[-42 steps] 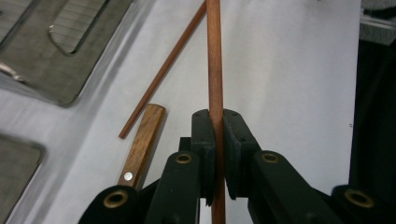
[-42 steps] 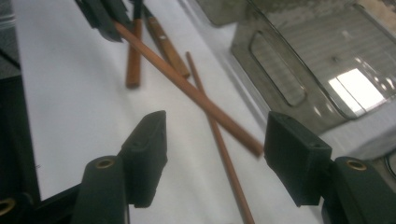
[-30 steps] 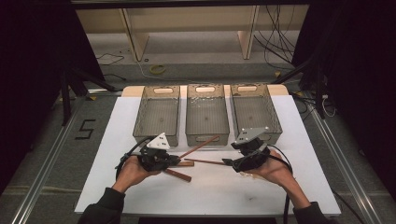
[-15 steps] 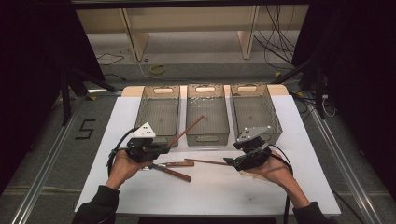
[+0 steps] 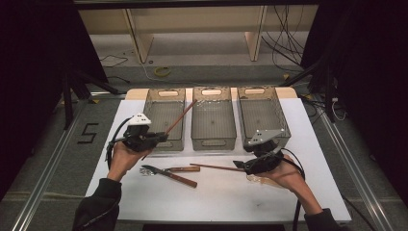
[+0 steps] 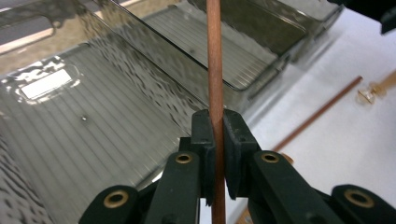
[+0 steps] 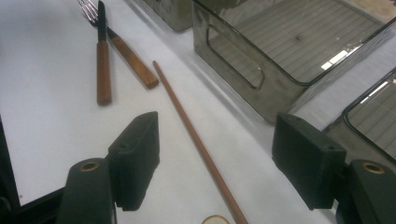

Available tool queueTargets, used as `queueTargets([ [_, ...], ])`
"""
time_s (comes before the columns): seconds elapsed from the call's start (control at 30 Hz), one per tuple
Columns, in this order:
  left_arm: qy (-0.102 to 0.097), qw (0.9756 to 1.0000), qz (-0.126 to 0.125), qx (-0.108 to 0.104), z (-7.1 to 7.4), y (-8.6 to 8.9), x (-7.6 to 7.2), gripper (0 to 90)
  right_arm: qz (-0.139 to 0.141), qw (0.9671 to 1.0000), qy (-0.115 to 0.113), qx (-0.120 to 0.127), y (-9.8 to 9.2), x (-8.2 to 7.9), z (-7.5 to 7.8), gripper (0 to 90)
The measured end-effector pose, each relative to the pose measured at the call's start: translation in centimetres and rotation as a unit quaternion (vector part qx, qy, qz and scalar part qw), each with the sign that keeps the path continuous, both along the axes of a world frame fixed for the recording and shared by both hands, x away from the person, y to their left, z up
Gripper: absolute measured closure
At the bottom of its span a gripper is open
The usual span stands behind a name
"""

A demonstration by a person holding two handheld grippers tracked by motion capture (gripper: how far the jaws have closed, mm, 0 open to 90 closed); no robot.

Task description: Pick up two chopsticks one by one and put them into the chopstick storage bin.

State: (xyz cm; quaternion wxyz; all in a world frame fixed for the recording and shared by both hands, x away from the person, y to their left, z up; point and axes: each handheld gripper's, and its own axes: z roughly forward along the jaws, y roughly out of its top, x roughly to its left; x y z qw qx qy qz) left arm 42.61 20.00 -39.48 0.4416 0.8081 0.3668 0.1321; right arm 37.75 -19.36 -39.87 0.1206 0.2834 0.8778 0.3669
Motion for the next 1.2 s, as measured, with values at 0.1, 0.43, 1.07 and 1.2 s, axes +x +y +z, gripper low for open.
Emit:
queueTargets([
  [0.1, 0.0, 0.9999, 0.013, -0.002, 0.4, 0.4, 1.2, 83.8, 0.001, 1.0, 0.0, 0.0, -0.1, 0.0, 0.0, 32.9],
  [0.43, 0.003, 0.9992, 0.038, 0.004, 1.0, 1.0, 4.4, 83.8, 0.002, 1.0, 0.0, -0.003, 0.0, 0.0, -0.1, 32.6],
  [1.07, 0.028, 0.9954, 0.092, 0.01, -0.7, 2.0, 9.0, 83.7, 0.005, 1.0, 0.002, -0.004, -0.1, 0.1, -0.2, 32.2],
  [1.2, 0.035, 0.9945, 0.098, 0.01, -1.2, 2.0, 9.4, 83.7, 0.005, 1.0, 0.002, -0.003, -0.1, 0.1, -0.2, 32.2],
])
